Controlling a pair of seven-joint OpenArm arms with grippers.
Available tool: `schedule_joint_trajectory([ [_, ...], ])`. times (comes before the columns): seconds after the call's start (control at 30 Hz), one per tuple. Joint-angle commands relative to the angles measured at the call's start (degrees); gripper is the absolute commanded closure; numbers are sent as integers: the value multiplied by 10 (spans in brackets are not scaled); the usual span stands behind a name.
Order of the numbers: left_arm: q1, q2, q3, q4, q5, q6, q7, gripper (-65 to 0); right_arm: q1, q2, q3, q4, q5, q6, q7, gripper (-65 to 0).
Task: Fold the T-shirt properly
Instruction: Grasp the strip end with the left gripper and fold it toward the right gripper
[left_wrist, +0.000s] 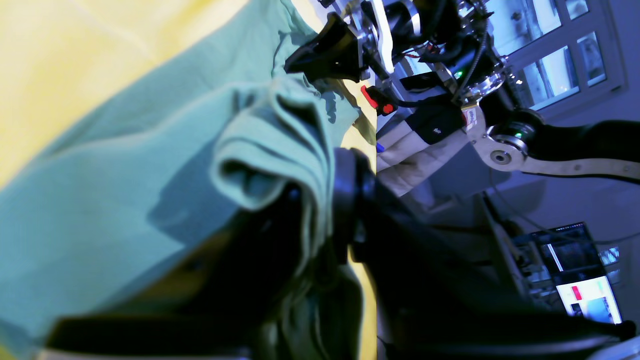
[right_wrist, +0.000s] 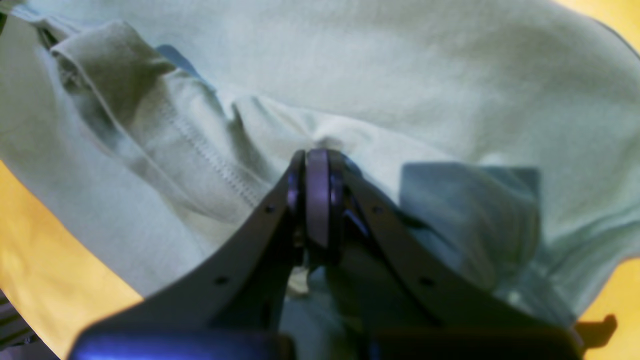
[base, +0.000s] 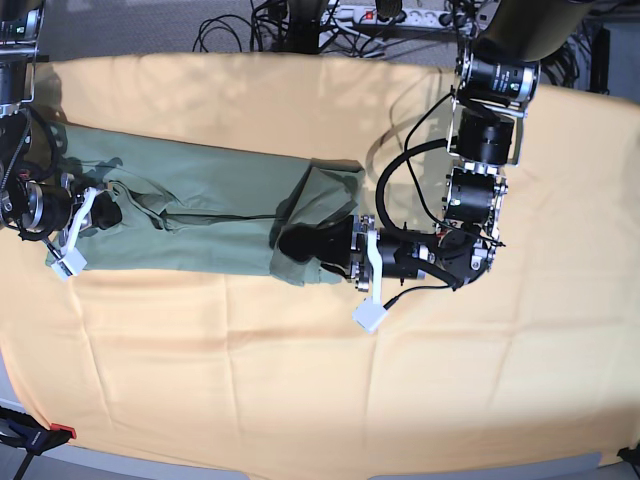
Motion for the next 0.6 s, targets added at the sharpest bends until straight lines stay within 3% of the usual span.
schedule_joint_trajectory([
  [0.0,-15,6,-3,10,-15,6,-6,-246,8,11,3,4,-9,-6,-5,0],
  [0.07,-16,11,-3,10,-15,28,-29,-382,8,11,3,4,-6,-6,-5,0],
  [0.1,-16,11,-3,10,-15,36,-51,-406,8,11,3,4,-6,-6,-5,0],
  [0.17,-16,14,-3,10,-15,47,-87,-407,8,11,3,4,-6,-6,-8,0],
  [0.27,-17,21,-3,10,-15,48,-76,-407,8,11,3,4,-7,-7,-16,-50],
  [0.33,-18,22,-3,10,-15,37,-64,-399,8,11,3,4,-7,-6,-16,-50],
  [0.37,-19,21,-4,10,-15,24,-59,-376,9,11,3,4,-6,-6,-15,-50],
  [0.4,-21,20,-7,10,-15,6,-54,-314,12,11,3,4,-6,-3,-14,-49],
  [0.47,-22,20,-19,10,-7,-6,-47,-68,19,12,3,4,0,6,-9,-49],
  [0.5,-24,20,-27,10,8,-5,-42,0,26,12,3,4,7,7,-9,-49],
  [0.57,-23,20,-41,10,33,-1,-39,0,44,14,3,4,22,7,-10,-49],
])
